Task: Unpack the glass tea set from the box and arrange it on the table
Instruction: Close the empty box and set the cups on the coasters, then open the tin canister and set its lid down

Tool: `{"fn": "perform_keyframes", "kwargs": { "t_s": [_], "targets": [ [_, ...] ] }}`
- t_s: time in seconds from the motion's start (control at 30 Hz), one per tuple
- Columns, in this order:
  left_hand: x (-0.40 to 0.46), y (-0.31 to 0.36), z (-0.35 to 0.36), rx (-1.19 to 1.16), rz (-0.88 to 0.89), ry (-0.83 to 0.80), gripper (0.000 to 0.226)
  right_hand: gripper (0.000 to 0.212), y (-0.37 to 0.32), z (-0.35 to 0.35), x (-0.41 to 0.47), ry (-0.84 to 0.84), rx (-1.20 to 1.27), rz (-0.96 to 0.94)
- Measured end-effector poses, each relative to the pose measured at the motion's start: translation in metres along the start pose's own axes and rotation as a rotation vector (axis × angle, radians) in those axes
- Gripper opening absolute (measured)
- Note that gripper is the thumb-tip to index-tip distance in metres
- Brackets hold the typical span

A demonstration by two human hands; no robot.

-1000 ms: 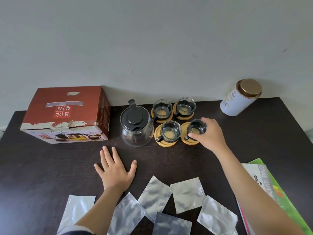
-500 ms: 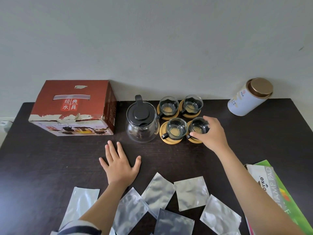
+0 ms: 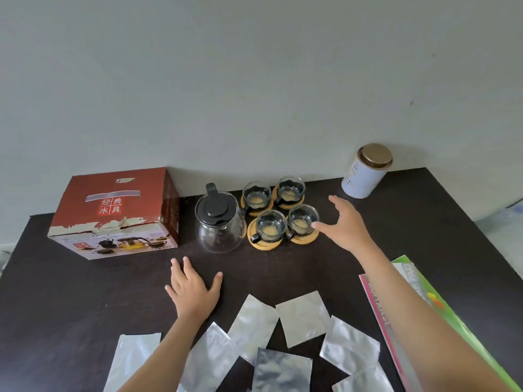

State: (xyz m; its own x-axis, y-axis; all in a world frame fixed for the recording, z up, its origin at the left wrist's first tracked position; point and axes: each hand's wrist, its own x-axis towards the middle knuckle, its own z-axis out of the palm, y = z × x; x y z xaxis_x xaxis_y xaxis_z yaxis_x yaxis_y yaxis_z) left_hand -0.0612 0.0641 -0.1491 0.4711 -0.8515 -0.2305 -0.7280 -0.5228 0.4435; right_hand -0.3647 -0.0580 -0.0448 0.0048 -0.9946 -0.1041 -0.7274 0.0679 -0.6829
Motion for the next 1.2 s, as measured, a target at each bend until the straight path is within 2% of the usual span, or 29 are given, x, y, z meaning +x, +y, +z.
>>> {"fn": "perform_keyframes", "kwargs": {
  "t_s": [0.17,0.3,0.43,0.57,0.67,0.8,0.9,1.0,1.07,1.13,1.2],
  "targets": [
    [-0.039,0.061,0.015,-0.204,0.209,0.2,0.077,0.07,0.012,-0.047,-0.004,0.114,0.031,0.001],
    [-0.054,0.14,0.031,-0.257,0.433,0.231,0.07,0.061,0.024,-0.082,0.015,0.211,0.082,-0.033],
    [-0.055,0.23,0.053,-0.323,0.564,0.19,0.072,0.05,0.043,-0.113,0.049,0.29,0.12,-0.104],
    [-0.044,0.313,0.074,-0.292,0.586,0.033,0.088,0.045,0.064,-0.13,0.094,0.346,0.168,-0.121],
    [-0.022,0.355,0.091,-0.274,0.539,-0.002,0.101,0.056,0.073,-0.132,0.131,0.308,0.153,-0.118],
    [0.021,0.392,0.107,-0.32,0.371,-0.097,0.112,0.081,0.083,-0.126,0.168,0.198,-0.067,-0.141],
    [0.051,0.403,0.119,-0.318,0.328,-0.157,0.116,0.082,0.09,-0.123,0.181,0.198,-0.15,-0.187],
    [0.069,0.405,0.132,-0.326,0.351,-0.192,0.114,0.074,0.096,-0.121,0.182,0.24,-0.091,-0.241],
    [0.075,0.406,0.137,-0.348,0.388,-0.194,0.109,0.07,0.101,-0.123,0.179,0.278,0.037,-0.266],
    [0.078,0.407,0.14,-0.357,0.428,-0.197,0.1,0.067,0.11,-0.131,0.173,0.351,0.2,-0.263],
    [0.08,0.409,0.141,-0.345,0.481,-0.202,0.089,0.065,0.127,-0.139,0.16,0.465,0.256,-0.239]
  ]
}}
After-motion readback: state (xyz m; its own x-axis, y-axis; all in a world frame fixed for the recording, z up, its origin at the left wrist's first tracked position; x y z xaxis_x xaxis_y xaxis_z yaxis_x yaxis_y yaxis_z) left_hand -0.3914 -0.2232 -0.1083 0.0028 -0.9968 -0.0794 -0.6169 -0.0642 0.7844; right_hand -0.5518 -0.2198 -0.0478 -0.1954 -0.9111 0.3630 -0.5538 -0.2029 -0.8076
